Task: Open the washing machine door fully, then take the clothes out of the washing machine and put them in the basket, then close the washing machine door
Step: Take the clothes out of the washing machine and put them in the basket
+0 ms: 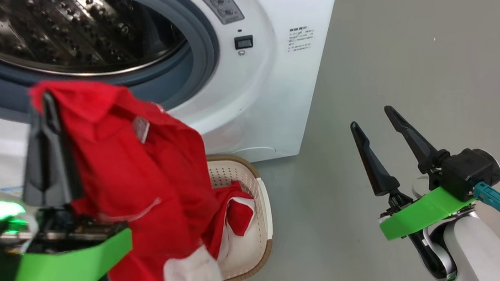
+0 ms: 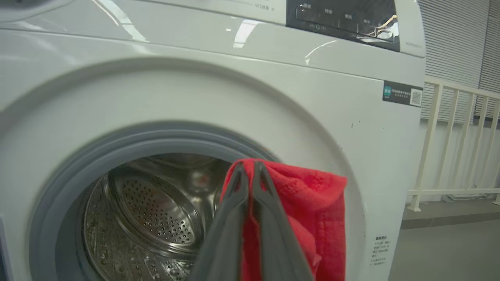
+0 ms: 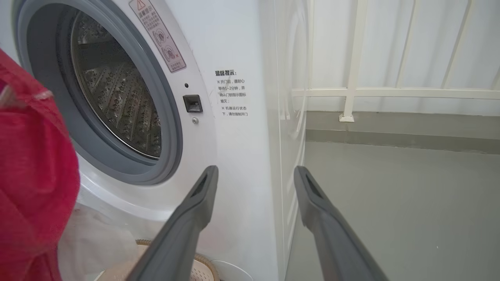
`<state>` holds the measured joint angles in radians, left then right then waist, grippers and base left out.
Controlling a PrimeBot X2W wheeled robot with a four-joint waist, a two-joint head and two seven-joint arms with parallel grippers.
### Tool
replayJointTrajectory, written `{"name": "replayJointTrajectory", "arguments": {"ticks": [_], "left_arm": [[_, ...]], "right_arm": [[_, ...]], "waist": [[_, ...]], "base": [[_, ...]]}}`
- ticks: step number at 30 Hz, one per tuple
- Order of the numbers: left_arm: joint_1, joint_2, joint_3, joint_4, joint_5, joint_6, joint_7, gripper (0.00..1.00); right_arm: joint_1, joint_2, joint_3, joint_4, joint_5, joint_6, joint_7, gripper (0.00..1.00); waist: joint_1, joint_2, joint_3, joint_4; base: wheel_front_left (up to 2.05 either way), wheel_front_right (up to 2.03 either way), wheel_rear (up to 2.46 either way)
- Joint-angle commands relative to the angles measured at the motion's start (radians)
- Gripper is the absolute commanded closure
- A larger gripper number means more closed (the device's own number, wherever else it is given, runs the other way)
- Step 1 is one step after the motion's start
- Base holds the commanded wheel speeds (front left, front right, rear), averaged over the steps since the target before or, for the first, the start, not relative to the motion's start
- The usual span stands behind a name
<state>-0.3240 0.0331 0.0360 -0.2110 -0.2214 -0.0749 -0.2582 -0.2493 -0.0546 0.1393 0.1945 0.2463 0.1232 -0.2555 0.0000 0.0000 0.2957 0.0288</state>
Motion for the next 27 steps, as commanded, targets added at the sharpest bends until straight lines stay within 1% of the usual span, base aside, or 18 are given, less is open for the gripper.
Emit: {"name": "replayJointTrajectory", "arguments": {"ticks": [1,4,9,12,19,27], "left_arm": [[0.010,0.017,0.023,0.001,-0.013,0.011,-0.004,1.00],[0.008,0.017,0.020,0.064,-0.040,0.014,-0.004,1.00],[0.001,0.017,0.018,0.182,-0.052,0.000,-0.004,1.00],[-0.009,0.017,0.011,0.287,-0.076,-0.013,-0.004,1.00],[-0.072,0.017,0.013,0.539,-0.173,-0.038,-0.004,1.00],[-0.176,0.017,-0.009,0.816,-0.182,-0.048,-0.004,1.00]], "right_arm": [[-0.024,0.004,0.021,-0.027,0.003,0.008,-0.006,0.00],[-0.031,0.004,0.017,-0.028,0.001,0.008,-0.006,0.00],[-0.045,0.004,0.019,-0.028,-0.002,0.008,-0.006,0.00],[-0.055,0.004,0.021,-0.030,-0.002,0.008,-0.006,0.00],[-0.077,0.004,0.021,-0.036,-0.006,0.008,-0.006,0.00],[-0.108,0.004,0.031,-0.047,0.001,0.008,-0.006,0.00]], "waist": [[0.0000,0.0000,0.014,-0.003],[0.0000,0.0000,0.033,-0.004],[0.0000,0.0000,0.066,-0.009],[0.0000,0.0000,0.084,-0.015],[0.0000,0.0000,0.136,-0.032],[0.0000,0.0000,0.201,-0.059]], "base": [[0.00,0.00,0.00],[0.00,0.00,0.00],[0.00,0.00,0.00],[0.00,0.00,0.00],[0.00,0.00,0.00],[0.00,0.00,0.00]]}}
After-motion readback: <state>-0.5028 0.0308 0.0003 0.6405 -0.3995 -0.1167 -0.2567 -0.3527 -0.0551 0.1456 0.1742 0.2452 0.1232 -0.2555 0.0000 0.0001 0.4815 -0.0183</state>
